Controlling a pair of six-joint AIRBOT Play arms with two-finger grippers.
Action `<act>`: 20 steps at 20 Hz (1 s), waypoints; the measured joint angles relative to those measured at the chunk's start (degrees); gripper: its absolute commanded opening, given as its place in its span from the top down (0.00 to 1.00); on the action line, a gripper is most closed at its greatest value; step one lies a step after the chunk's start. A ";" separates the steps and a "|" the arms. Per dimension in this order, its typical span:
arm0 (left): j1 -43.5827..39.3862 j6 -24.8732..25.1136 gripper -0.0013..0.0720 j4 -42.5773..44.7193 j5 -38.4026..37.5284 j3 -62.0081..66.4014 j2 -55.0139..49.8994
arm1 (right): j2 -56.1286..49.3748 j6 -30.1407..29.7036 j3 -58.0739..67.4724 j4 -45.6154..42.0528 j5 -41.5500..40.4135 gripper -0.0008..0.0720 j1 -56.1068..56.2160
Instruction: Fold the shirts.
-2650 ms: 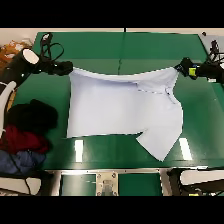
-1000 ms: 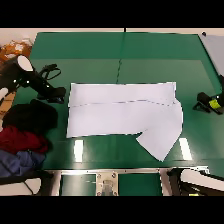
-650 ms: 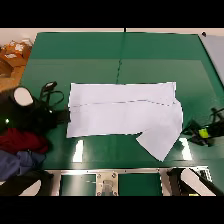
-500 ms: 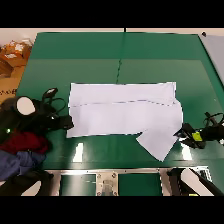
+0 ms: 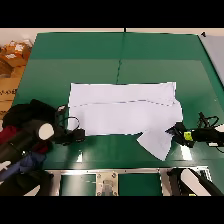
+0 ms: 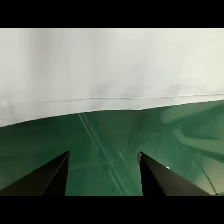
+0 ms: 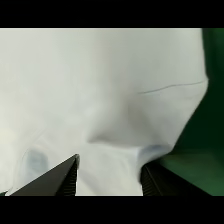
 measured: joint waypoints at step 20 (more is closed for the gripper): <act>-7.02 -44.00 0.95 17.92 26.88 -6.84 -4.02 | -0.02 -0.31 -0.31 2.91 -2.01 0.41 2.14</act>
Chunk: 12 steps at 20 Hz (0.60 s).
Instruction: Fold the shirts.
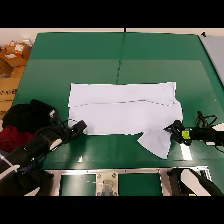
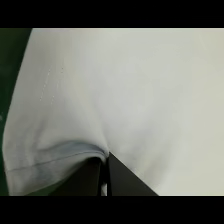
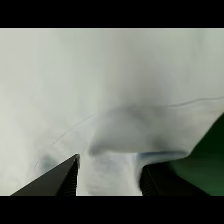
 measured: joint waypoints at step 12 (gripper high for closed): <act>2.14 12.04 0.95 -0.20 -10.67 3.63 -0.42 | 0.20 0.17 2.47 -5.57 8.31 0.69 0.00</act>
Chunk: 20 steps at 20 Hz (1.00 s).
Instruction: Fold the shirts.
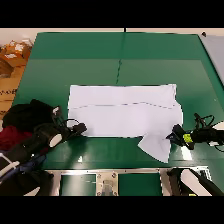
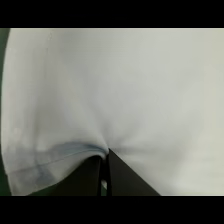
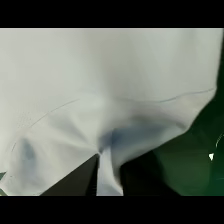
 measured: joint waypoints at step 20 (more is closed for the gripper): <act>2.91 19.87 0.95 2.64 -21.40 10.64 -0.15 | 0.85 5.25 7.41 -8.46 11.10 0.96 0.00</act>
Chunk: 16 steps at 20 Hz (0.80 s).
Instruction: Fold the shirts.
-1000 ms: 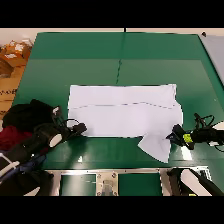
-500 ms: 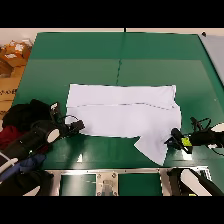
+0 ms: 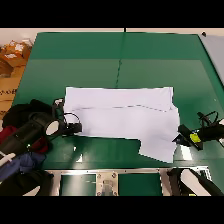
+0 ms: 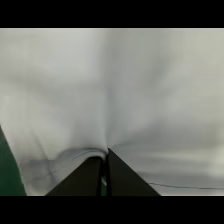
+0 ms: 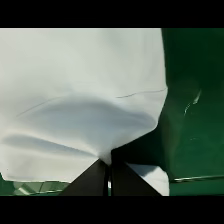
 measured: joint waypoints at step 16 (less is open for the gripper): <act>11.61 20.94 0.95 -2.23 5.55 24.09 -18.73 | -21.77 -3.52 32.28 19.45 -11.21 0.96 13.38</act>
